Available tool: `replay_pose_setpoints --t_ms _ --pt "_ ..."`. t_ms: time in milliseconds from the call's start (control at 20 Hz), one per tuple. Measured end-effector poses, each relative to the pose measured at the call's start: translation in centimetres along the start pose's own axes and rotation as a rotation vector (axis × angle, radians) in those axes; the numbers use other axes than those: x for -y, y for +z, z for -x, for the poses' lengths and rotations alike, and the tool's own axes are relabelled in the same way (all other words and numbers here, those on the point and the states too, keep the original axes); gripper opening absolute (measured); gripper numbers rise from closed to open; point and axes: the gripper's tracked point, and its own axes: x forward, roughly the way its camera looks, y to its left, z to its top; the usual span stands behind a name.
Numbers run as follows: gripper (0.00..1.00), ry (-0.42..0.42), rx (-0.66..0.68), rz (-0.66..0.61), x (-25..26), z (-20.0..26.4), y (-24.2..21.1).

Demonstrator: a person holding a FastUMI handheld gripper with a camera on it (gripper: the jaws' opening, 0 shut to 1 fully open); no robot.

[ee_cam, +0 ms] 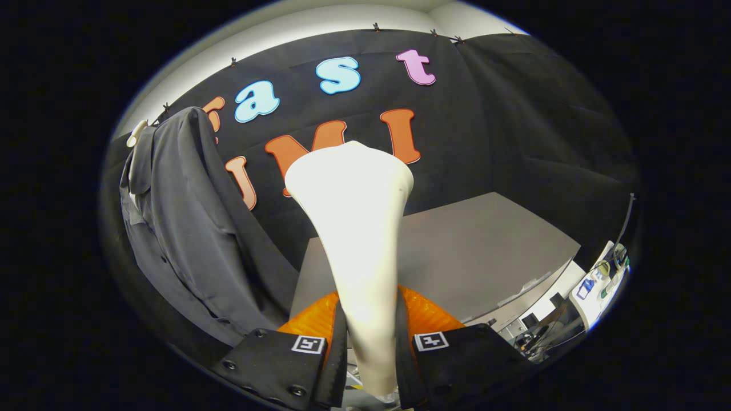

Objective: Iron the clothes twice with a garment steamer, once on the left side and once on the right side.

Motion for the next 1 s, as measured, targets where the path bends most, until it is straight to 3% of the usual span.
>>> replay_pose_setpoints --t_ms 1000 --pt "0.43 -0.062 0.090 0.028 -14.2 7.1 -6.4"
